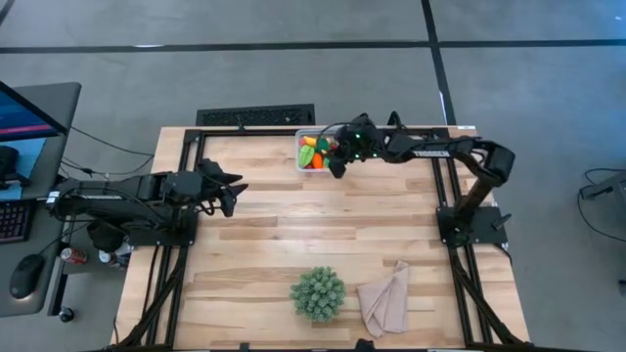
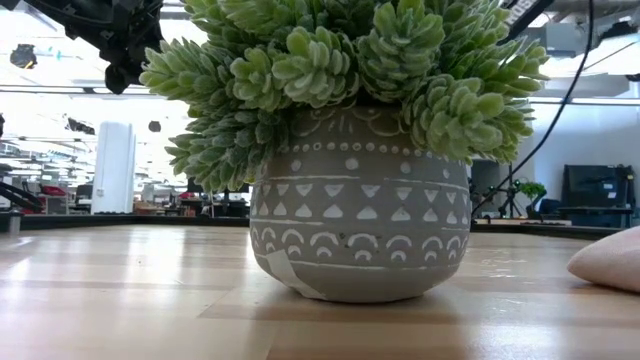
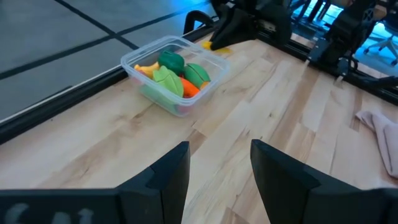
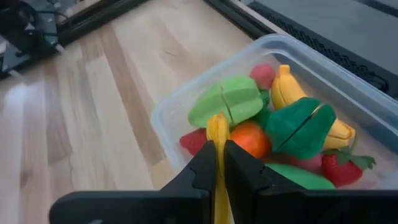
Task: Pick and placing Produce into tupperware
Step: Put the corn into the transparent bin
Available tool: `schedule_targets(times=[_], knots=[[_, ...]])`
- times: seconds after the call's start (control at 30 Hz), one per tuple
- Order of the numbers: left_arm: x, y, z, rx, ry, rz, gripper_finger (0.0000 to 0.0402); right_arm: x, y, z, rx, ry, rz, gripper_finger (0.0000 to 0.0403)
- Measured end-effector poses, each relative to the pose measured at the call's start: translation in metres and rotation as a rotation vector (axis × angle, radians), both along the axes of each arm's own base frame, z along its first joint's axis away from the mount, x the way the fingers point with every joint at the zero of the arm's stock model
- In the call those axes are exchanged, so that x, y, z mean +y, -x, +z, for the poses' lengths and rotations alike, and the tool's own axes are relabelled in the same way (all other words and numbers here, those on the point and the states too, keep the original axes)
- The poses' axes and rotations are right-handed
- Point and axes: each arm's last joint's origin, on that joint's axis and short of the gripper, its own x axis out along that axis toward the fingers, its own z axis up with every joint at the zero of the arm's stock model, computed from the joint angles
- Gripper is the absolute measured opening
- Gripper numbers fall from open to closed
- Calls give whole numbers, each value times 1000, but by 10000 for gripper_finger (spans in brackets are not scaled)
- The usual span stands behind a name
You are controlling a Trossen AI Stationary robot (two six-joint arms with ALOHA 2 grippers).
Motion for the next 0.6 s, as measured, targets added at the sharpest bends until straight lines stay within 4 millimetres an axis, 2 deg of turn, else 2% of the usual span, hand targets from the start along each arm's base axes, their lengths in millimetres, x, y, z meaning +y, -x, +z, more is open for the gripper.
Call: schedule_targets(times=[0.33, 0.6], knots=[[0, 0, 0, -9, 17, 12, 160, -27, -22, -4, 61, -72, 1, 20], [0, 0, 0, -11, 21, 14, 160, -31, -29, -8, 103, -93, 29, 26]])
